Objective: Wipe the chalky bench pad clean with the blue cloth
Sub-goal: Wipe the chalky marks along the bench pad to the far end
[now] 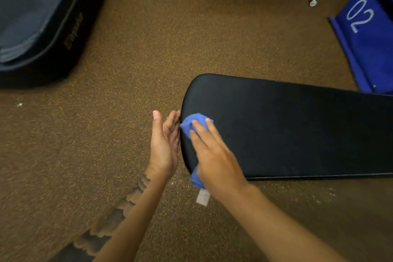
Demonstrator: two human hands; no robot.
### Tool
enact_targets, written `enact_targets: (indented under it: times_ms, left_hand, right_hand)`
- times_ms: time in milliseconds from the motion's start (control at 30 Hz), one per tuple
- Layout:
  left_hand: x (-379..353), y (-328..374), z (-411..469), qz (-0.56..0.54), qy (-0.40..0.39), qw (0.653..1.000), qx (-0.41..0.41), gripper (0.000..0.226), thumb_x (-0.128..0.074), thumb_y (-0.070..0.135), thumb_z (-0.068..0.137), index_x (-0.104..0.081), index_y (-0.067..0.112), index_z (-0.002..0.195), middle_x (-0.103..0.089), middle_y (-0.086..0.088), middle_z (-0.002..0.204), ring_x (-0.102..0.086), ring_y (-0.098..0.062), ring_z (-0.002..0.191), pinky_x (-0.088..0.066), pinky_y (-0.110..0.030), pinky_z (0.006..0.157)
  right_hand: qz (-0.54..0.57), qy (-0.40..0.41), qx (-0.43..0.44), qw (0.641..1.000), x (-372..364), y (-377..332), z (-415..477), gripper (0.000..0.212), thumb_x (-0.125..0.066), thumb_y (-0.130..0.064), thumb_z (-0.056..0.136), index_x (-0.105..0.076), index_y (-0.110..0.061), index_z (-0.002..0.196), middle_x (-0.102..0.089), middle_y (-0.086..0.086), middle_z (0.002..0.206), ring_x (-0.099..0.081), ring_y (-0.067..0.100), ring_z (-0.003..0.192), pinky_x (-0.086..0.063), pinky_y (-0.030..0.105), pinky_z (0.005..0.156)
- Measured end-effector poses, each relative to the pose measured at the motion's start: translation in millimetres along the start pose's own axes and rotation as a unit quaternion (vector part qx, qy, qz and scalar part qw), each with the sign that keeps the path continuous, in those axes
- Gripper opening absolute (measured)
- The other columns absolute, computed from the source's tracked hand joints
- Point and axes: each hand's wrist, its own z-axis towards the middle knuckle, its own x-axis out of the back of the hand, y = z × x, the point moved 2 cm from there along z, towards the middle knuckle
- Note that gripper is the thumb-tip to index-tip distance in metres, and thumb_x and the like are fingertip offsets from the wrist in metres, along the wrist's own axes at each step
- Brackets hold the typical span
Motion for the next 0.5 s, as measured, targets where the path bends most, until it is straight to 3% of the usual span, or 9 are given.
enact_targets:
  times_ms: [100,200,300,400,500]
  left_hand:
    - [-3,3,-2,0.002,-0.002,1.000,-0.004,0.095,-0.029,0.070,0.076,-0.034,0.006,0.145,-0.046,-0.004,0.146,-0.043,-0.013,0.134,-0.024,-0.036,0.118]
    - [-1,2,-2,0.010,0.002,1.000,-0.007,0.097,-0.031,0.071,0.074,-0.034,0.006,0.146,-0.046,-0.004,0.147,-0.043,-0.013,0.134,-0.024,-0.037,0.118]
    - [-1,1,-3,0.018,-0.001,1.000,-0.014,0.099,-0.035,0.075,0.073,-0.035,0.007,0.145,-0.047,-0.003,0.146,-0.044,-0.012,0.133,-0.025,-0.036,0.118]
    - [-1,1,-3,0.025,-0.004,1.000,-0.014,0.096,-0.031,0.071,0.074,-0.035,0.007,0.145,-0.046,-0.003,0.147,-0.043,-0.012,0.134,-0.025,-0.035,0.117]
    - [-2,1,-3,0.022,-0.008,1.000,-0.011,0.095,-0.030,0.071,0.075,-0.035,0.008,0.146,-0.045,-0.003,0.147,-0.043,-0.012,0.134,-0.025,-0.035,0.117]
  right_hand:
    - [-0.005,0.015,-0.061,0.998,15,42,9,0.055,-0.039,0.007,0.071,-0.053,0.005,0.124,-0.050,0.019,0.135,-0.039,0.043,0.129,-0.039,0.051,0.103]
    - [-0.029,0.018,-0.126,0.991,23,74,58,0.053,-0.046,0.010,0.071,-0.050,0.003,0.123,-0.045,0.016,0.136,-0.034,0.038,0.132,-0.035,0.041,0.106]
    - [-0.020,0.052,-0.164,0.985,28,76,115,0.029,-0.043,0.005,0.073,-0.054,0.001,0.100,-0.050,0.015,0.120,-0.039,0.034,0.118,-0.035,0.039,0.093]
    - [-0.020,0.026,-0.099,0.995,18,51,145,0.022,-0.045,0.002,0.073,-0.058,0.002,0.091,-0.055,0.018,0.110,-0.043,0.035,0.112,-0.034,0.042,0.093]
    - [0.014,0.002,0.001,1.000,10,30,119,0.034,-0.044,0.009,0.069,-0.059,0.006,0.099,-0.054,0.020,0.117,-0.043,0.036,0.116,-0.035,0.045,0.101]
